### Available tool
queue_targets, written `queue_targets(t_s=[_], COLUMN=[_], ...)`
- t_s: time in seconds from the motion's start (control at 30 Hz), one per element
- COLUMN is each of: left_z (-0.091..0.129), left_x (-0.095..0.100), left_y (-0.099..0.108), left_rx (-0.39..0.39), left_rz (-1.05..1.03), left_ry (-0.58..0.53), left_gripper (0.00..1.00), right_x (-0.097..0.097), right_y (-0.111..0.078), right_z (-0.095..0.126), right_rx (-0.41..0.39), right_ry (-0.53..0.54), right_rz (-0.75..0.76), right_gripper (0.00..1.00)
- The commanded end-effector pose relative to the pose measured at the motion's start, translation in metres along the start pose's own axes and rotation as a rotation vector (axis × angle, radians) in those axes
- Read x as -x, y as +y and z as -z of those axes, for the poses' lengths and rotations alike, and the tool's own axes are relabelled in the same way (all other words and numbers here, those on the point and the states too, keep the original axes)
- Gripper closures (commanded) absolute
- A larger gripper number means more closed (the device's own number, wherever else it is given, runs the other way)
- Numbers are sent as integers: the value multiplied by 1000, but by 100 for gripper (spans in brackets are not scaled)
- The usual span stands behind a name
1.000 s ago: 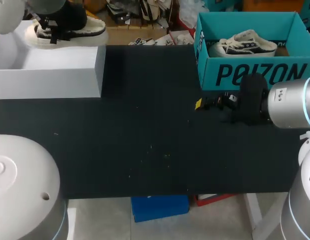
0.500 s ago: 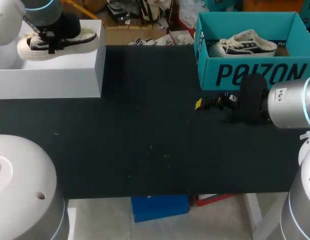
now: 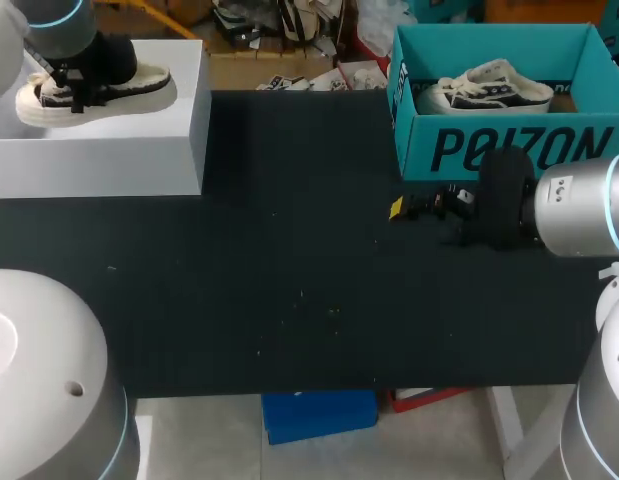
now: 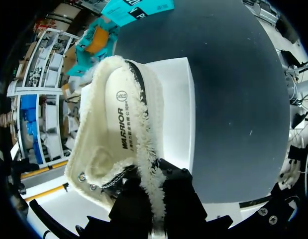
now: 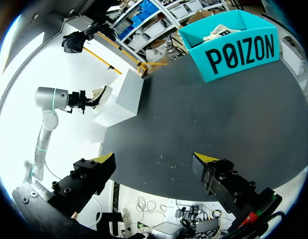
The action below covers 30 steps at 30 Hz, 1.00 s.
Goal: Take the shoe out of the shoebox, open the shoe tongue, remove and reinsert the insole, then place the shoe into the shoebox
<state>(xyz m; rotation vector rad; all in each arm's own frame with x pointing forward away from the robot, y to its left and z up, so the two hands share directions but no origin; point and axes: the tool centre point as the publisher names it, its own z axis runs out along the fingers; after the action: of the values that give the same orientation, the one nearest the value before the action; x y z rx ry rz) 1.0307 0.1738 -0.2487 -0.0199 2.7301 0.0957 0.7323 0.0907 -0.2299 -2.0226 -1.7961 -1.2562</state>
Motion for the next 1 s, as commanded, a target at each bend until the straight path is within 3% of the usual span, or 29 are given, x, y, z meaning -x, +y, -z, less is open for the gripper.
queue_targets(t_s=[0.03,0.47,1.0], left_z=[-2,-33,-88], left_x=[-2,-8,-37], left_y=[5,20,23], left_rx=[-6,21,36], left_rz=[-9,-50,-60], left_ry=[-1,30,103], left_gripper=[100,100,100], right_x=[-1,-1,-1], right_y=[0,0,0], right_z=[0,0,0], right_rx=[0,0,0], right_ry=[-2,-2,-2], right_rz=[0,0,0], right_gripper=[0,0,0])
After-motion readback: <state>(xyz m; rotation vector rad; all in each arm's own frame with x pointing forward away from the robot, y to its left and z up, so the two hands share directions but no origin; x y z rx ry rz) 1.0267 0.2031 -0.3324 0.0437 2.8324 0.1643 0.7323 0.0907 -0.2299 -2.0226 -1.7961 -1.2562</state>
